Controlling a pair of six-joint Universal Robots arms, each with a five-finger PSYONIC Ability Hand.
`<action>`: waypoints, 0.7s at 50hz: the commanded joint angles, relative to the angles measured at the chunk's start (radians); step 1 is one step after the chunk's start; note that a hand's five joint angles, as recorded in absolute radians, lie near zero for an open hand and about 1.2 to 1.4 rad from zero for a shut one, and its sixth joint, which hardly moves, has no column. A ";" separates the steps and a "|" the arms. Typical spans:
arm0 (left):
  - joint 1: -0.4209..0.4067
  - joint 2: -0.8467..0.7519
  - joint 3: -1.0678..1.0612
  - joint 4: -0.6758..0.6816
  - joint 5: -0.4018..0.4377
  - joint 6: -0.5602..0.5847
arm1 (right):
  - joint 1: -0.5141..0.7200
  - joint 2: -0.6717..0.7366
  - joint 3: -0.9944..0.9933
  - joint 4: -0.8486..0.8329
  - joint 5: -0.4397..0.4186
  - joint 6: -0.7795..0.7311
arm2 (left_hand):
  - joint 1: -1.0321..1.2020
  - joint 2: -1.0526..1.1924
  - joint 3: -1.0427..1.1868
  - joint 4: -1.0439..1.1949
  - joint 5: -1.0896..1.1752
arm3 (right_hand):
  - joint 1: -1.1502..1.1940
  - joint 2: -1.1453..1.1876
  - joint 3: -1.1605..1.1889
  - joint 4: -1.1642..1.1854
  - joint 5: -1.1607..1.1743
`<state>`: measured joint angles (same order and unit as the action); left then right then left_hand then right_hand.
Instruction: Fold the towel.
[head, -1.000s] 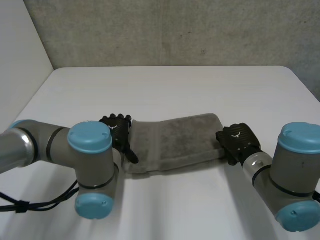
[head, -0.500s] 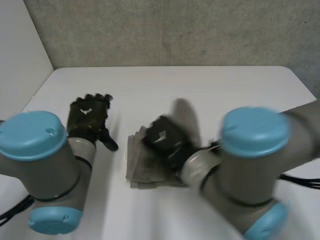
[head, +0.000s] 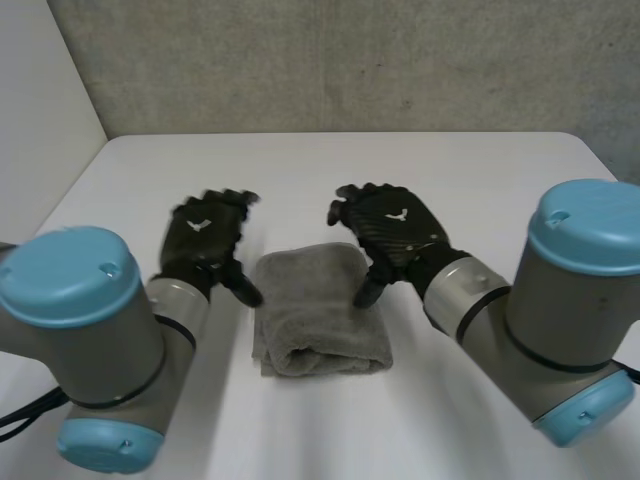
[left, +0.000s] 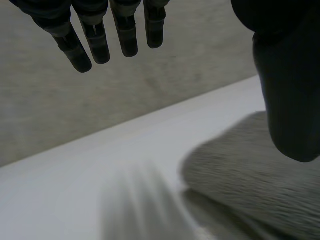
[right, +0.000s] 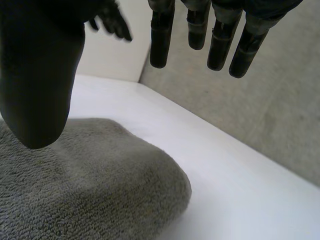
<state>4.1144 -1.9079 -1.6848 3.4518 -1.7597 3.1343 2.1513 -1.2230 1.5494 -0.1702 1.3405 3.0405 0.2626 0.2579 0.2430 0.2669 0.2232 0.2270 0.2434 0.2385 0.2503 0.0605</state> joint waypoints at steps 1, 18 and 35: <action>-0.048 -0.089 0.014 -0.008 0.083 -0.003 | -0.050 0.085 0.011 0.003 -0.057 0.054 | -0.058 -0.053 -0.038 -0.062 -0.193 | -0.052 -0.069 -0.064 -0.076 -0.060; -0.031 -0.140 0.137 -0.152 0.082 0.020 | -0.050 0.225 -0.175 0.218 -0.014 0.023 | -0.070 -0.065 -0.050 -0.074 -0.205 | -0.052 -0.069 -0.064 -0.076 -0.060; 0.081 0.173 0.471 -0.552 0.051 -0.056 | -0.182 -0.253 -0.232 0.231 0.312 0.032 | -0.084 -0.080 -0.065 -0.089 -0.219 | -0.052 -0.069 -0.064 -0.076 -0.060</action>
<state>4.1683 -1.7937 -1.3506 3.0777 -1.7063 3.1238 2.0084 -1.4123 1.3459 0.0117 1.5769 3.0788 0.2600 0.2578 0.2419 0.2667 0.2164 0.2146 0.2434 0.2385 0.2502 0.0605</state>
